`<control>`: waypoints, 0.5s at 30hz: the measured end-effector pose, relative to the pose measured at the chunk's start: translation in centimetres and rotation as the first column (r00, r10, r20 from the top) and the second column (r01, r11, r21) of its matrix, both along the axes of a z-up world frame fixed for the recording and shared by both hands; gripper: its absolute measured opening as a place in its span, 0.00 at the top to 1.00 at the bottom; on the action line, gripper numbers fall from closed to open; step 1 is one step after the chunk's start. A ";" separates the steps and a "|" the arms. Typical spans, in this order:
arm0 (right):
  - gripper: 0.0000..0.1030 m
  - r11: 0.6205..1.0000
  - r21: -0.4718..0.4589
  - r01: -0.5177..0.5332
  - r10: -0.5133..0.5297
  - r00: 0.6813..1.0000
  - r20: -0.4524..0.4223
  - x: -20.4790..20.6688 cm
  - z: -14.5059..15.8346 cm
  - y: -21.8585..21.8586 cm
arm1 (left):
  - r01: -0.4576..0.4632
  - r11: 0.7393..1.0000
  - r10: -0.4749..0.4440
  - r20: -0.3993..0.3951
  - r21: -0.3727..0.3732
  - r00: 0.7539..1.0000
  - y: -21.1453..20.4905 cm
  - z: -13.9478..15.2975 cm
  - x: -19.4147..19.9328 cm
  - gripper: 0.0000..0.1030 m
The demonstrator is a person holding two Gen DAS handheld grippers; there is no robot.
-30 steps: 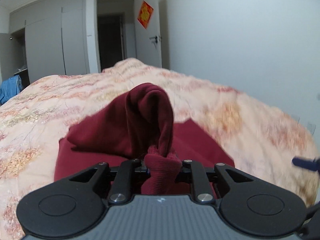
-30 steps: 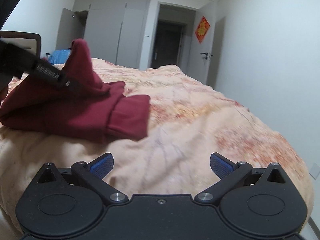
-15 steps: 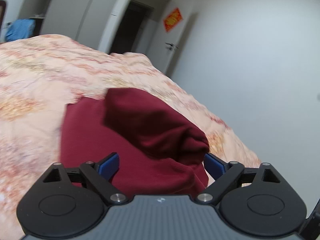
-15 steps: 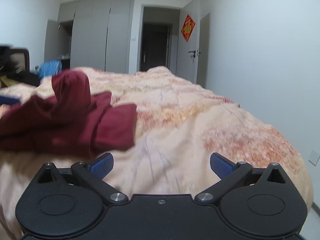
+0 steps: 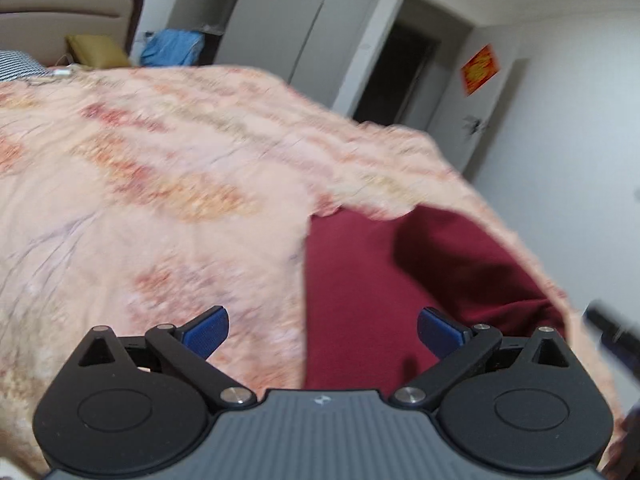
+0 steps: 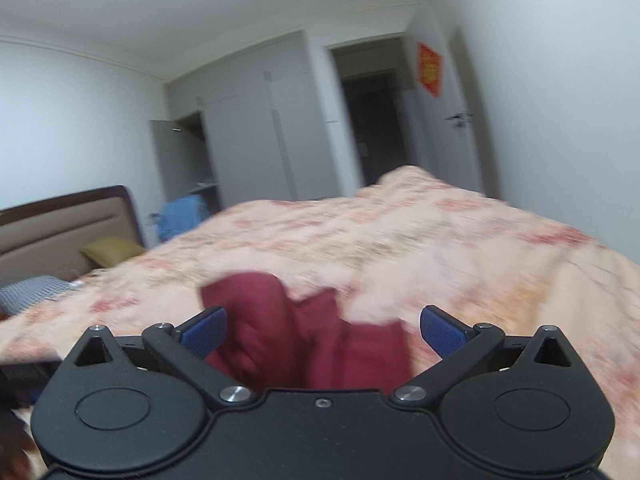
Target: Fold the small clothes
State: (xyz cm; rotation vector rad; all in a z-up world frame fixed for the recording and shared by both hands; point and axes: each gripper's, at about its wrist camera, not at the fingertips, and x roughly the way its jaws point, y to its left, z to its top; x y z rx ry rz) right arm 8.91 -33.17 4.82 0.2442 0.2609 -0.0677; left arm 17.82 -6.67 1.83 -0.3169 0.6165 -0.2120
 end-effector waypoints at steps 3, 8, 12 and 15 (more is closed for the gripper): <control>0.00 0.998 0.035 -0.050 0.053 0.996 -0.071 3.3 0.6 0.6 | -0.001 1.000 0.001 -0.054 -0.008 0.999 0.2 -1.1 0.1 0.00; 0.01 0.983 0.149 -0.106 0.135 0.971 -0.197 7.5 -0.8 0.9 | 0.022 0.999 -0.025 -0.100 -0.026 0.995 0.2 -2.5 0.2 0.00; 0.14 0.972 0.214 -0.092 0.134 0.973 -0.189 7.8 -1.8 0.9 | 0.034 0.999 -0.037 -0.104 -0.022 0.994 -0.1 -3.1 0.3 0.00; 0.31 0.968 0.243 -0.066 0.112 0.977 -0.181 7.2 -2.4 0.2 | 0.048 0.999 -0.049 -0.098 -0.012 0.994 -0.4 -3.3 0.3 0.00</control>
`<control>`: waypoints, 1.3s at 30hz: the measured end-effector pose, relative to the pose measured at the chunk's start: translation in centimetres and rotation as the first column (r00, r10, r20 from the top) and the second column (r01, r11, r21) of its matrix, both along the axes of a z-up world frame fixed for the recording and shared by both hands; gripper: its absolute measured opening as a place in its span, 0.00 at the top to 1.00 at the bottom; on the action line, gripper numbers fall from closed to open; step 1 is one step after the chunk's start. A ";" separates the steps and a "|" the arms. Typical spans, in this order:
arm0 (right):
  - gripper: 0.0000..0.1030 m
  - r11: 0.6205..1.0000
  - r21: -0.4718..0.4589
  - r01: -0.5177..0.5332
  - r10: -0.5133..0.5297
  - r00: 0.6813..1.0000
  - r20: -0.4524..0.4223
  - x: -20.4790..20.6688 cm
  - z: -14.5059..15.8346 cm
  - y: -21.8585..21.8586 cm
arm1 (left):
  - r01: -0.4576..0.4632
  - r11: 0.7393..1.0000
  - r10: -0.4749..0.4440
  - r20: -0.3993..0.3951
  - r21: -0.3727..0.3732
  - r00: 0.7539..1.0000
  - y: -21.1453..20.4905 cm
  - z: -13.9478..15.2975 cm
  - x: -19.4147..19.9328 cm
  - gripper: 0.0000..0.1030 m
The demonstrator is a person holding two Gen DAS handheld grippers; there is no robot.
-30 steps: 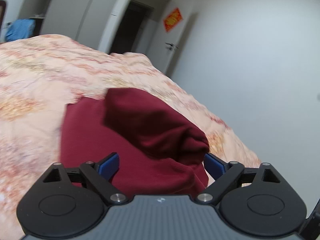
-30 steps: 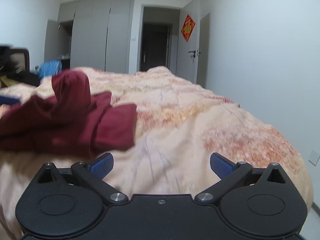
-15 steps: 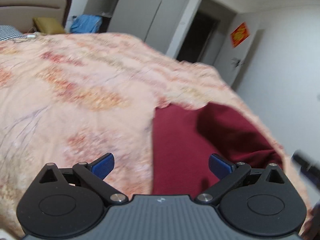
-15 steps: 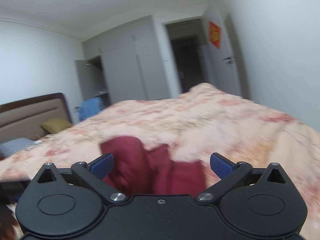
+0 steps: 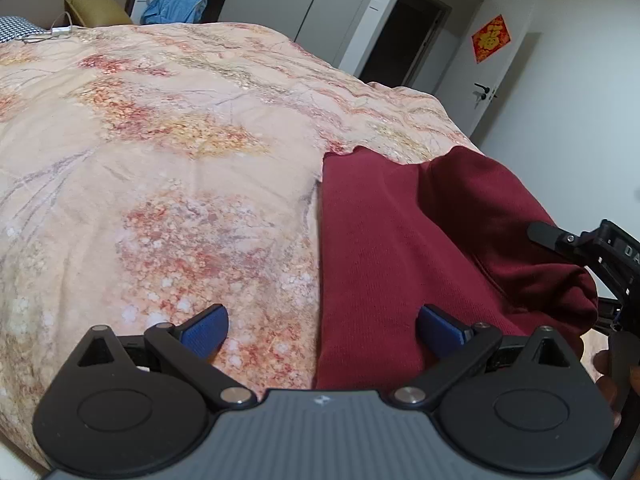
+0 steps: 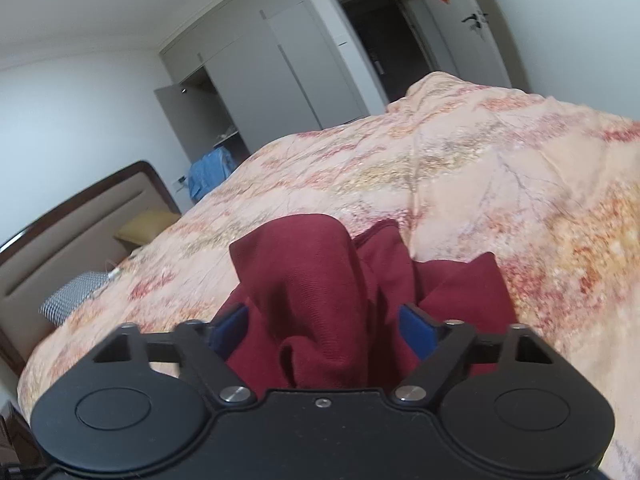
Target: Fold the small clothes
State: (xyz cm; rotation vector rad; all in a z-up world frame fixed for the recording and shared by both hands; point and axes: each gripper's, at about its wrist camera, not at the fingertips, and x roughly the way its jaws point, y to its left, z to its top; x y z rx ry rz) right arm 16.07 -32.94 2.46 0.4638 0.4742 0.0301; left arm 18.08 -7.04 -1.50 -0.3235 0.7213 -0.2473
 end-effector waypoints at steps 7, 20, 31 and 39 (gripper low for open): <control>0.73 0.991 0.038 0.132 -0.131 0.991 -0.027 -1.7 -1.9 -2.0 | 0.050 0.999 -0.050 0.011 0.017 0.999 -0.9 -0.4 -0.1 0.01; 0.88 0.980 0.053 0.189 -0.193 0.979 0.062 -3.5 -1.4 -3.9 | 0.132 0.990 -0.131 0.020 -0.056 0.991 -2.5 0.6 -0.6 0.09; 0.82 0.971 0.061 0.232 -0.230 0.973 -0.034 -3.7 -4.2 -6.7 | 0.099 0.991 -0.100 -0.008 -0.086 0.995 -1.9 0.4 -0.2 0.06; 0.30 0.985 -0.056 0.165 -0.163 0.986 0.035 -7.5 -2.6 -5.7 | 0.083 0.993 -0.085 -0.016 -0.088 0.996 -1.5 0.4 -0.4 0.05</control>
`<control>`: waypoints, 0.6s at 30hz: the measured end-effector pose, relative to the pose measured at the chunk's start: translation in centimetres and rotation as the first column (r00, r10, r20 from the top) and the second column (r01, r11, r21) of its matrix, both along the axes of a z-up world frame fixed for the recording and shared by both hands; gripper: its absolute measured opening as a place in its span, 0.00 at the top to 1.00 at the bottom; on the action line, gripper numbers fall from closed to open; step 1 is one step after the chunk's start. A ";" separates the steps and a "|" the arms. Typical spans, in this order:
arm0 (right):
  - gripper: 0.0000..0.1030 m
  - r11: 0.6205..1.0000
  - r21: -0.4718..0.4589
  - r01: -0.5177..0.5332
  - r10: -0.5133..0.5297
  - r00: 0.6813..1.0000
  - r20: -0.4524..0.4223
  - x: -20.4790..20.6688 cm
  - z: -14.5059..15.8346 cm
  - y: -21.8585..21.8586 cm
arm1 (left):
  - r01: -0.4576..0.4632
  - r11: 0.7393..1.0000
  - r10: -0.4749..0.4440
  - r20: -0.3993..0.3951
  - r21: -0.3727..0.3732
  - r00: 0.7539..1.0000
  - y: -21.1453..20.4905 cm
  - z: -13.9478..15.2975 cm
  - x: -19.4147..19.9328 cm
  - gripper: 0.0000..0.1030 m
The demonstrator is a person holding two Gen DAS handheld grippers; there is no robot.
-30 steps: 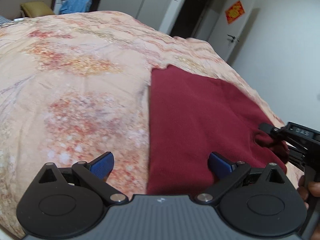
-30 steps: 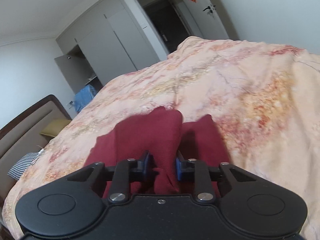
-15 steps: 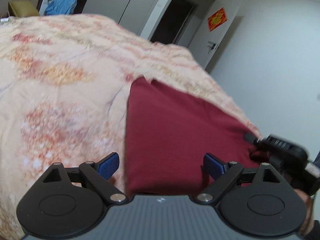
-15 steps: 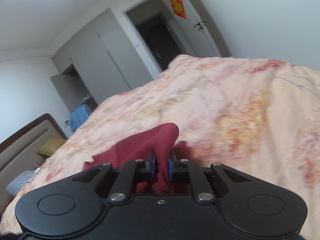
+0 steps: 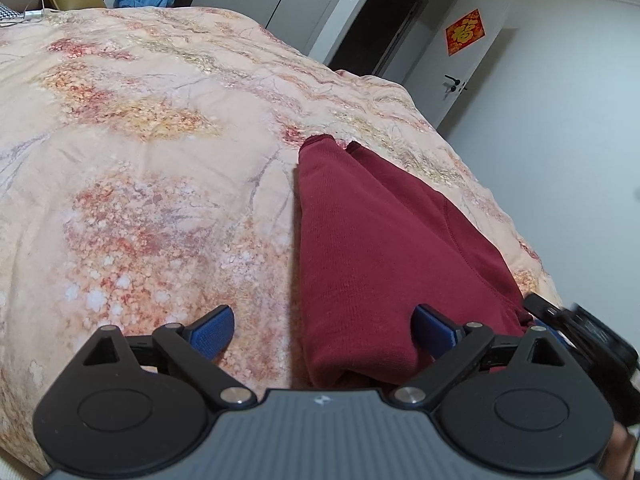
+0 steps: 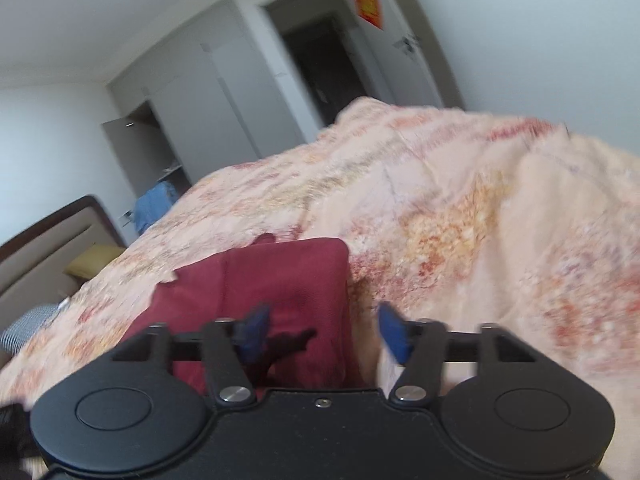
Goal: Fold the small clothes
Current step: 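Press the folded sweater square with the right tool, then open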
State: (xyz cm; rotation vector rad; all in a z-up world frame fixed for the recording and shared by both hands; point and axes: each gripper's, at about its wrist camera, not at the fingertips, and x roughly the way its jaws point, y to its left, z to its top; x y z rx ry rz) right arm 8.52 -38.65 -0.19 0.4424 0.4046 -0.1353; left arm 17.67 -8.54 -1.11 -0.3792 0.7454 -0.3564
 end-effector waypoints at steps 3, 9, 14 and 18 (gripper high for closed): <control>0.09 0.993 -0.053 -0.107 0.110 0.993 0.041 -2.8 0.5 1.0 | -0.003 1.000 0.003 -0.004 -0.006 1.000 0.1 0.0 -0.2 0.04; 0.04 0.939 -0.220 -0.263 0.271 0.963 0.007 -5.8 0.5 5.3 | -0.007 1.000 0.007 -0.008 -0.004 1.000 0.2 0.2 -0.5 0.03; 0.26 0.897 -0.295 -0.328 0.329 0.943 -0.049 -4.4 -0.4 8.5 | -0.011 1.000 0.011 -0.002 0.010 1.000 0.3 0.7 -1.0 0.03; 0.70 0.874 -0.334 -0.353 0.347 0.934 -0.078 -3.3 -0.8 9.9 | -0.015 1.000 0.015 0.005 0.015 1.000 0.4 1.2 -1.4 0.03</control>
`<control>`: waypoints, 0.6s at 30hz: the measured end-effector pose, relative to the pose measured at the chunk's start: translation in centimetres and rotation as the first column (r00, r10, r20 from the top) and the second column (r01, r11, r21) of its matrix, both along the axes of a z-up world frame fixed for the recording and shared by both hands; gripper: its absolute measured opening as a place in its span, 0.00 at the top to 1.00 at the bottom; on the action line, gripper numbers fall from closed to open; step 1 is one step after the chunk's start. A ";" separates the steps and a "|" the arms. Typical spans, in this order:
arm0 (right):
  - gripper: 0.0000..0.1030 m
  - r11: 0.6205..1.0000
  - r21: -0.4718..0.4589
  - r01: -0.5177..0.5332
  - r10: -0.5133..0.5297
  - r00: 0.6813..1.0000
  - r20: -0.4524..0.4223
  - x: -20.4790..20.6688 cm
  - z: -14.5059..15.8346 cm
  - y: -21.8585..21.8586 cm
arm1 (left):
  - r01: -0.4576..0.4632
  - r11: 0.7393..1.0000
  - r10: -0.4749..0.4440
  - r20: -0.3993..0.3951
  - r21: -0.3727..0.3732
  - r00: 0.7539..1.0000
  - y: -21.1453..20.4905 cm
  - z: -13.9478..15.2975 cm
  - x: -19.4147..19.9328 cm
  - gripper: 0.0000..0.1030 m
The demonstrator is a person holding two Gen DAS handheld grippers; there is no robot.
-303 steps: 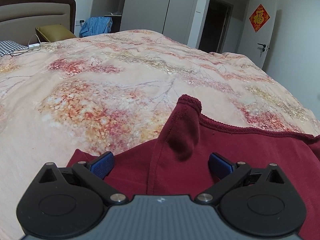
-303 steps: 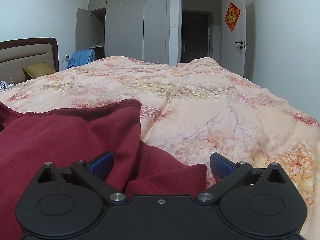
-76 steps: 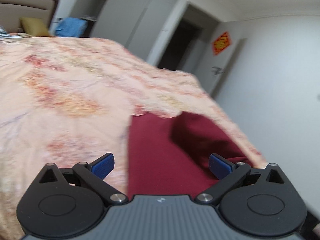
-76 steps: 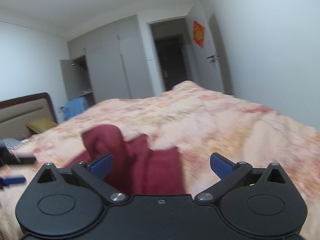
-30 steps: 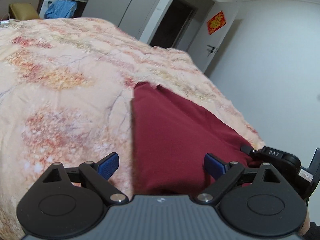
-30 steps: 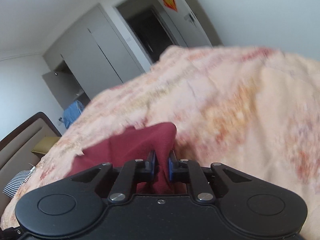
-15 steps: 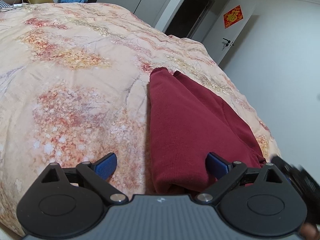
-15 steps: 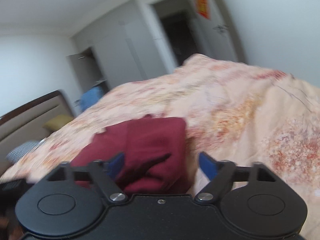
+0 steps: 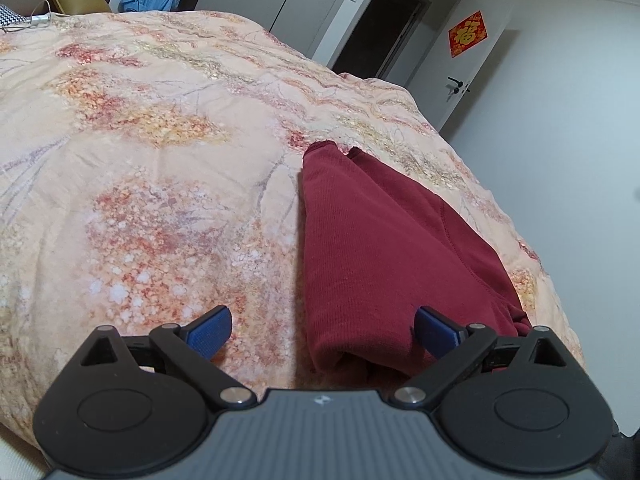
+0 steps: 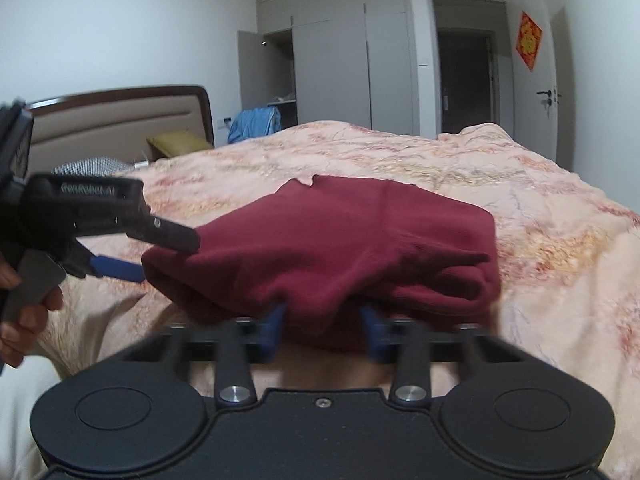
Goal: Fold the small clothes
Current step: 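Press the folded sweater square with the right tool, then open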
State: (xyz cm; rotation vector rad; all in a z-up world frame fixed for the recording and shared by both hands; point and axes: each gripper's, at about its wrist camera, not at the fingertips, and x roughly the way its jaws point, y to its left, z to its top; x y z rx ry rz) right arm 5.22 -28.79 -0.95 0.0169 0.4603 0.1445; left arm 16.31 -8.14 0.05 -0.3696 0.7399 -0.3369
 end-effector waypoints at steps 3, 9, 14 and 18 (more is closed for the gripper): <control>0.86 0.999 -0.051 -0.018 0.019 0.999 0.033 -0.5 0.4 0.8 | 0.000 1.000 0.000 0.005 0.003 1.000 0.1 0.2 -0.2 0.03; 0.89 0.998 -0.058 0.017 -0.015 0.999 0.048 -1.1 1.1 -0.4 | 0.006 1.000 -0.006 0.009 0.013 1.000 0.1 0.2 -0.3 0.03; 0.89 0.997 -0.067 0.025 -0.025 1.000 0.008 -0.9 0.2 -0.2 | 0.009 1.000 -0.008 -0.019 0.022 1.000 0.2 -0.4 0.0 0.02; 0.89 0.999 -0.038 0.037 -0.037 0.999 -0.003 -0.9 -0.2 -0.5 | 0.012 1.000 -0.011 -0.026 0.027 1.000 0.2 -0.7 0.0 0.02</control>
